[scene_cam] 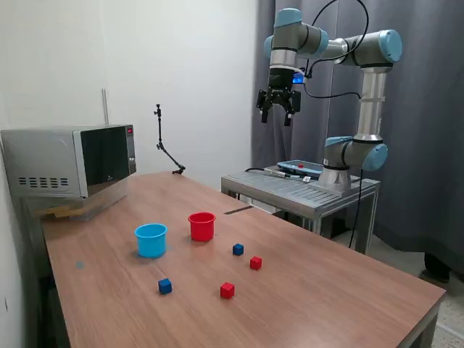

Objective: Place red objects in the red bin, and blue objects in the blue bin.

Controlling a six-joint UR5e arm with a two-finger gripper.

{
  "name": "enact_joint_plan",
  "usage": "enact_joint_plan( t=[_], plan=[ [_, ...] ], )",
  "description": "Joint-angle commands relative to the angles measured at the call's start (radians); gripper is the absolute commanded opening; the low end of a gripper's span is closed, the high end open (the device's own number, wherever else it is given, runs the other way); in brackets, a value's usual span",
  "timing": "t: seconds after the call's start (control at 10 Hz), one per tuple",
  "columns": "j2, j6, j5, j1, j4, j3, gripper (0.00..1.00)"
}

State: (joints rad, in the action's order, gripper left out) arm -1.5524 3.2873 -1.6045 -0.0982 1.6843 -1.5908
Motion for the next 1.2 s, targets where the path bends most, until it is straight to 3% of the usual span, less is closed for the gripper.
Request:
enact_joint_plan(
  t=[0.0, 0.4, 0.7, 1.1],
  plan=[
    [0.000, 0.000, 0.000, 0.000, 0.000, 0.000, 1.00],
    [0.012, -0.002, 0.000, 0.000, 0.014, -0.002, 1.00],
    [0.113, -0.003, 0.005, 0.015, 0.125, -0.002, 1.00],
    [0.267, -0.003, 0.080, 0.049, 0.268, -0.003, 1.00]
  ],
)
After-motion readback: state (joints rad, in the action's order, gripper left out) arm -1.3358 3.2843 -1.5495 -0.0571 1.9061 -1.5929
